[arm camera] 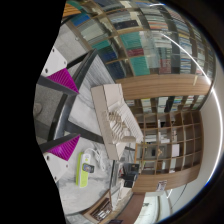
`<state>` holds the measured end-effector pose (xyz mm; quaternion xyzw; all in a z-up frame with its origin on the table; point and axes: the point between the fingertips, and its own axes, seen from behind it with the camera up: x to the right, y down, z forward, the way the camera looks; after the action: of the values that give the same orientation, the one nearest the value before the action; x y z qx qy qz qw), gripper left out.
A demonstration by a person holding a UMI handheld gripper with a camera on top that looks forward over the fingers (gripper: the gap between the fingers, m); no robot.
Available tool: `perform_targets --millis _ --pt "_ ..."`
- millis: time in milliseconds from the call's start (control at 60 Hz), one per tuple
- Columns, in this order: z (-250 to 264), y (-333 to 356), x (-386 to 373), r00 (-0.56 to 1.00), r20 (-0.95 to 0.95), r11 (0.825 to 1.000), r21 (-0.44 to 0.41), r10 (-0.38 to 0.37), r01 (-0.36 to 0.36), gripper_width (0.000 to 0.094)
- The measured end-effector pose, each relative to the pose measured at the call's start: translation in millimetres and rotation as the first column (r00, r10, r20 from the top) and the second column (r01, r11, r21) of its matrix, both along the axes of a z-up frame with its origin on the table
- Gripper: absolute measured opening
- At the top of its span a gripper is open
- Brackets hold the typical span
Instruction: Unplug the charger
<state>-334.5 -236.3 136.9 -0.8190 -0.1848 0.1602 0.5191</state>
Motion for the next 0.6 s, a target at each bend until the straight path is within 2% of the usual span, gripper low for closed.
perform_targets --millis 133,217,350,483,583,600 --pt "-18 50 28 0.998 0.025 0.997 0.053 -0.056 0.055 0.0806" --pt "-26 75 31 0.998 0.05 0.992 0.117 -0.043 0.037 0.0799" --pt "-66 133 87 0.981 0.06 0.981 0.066 -0.187 0.183 0.0802" --pt "-94 196 147 0.947 0.084 0.95 0.066 -0.311 0.306 0.0799" --pt "-101 229 173 0.929 0.093 0.932 0.097 -0.359 0.35 0.0787" --pt "-105 231 175 0.928 0.095 0.932 0.075 -0.361 0.355 0.0776"
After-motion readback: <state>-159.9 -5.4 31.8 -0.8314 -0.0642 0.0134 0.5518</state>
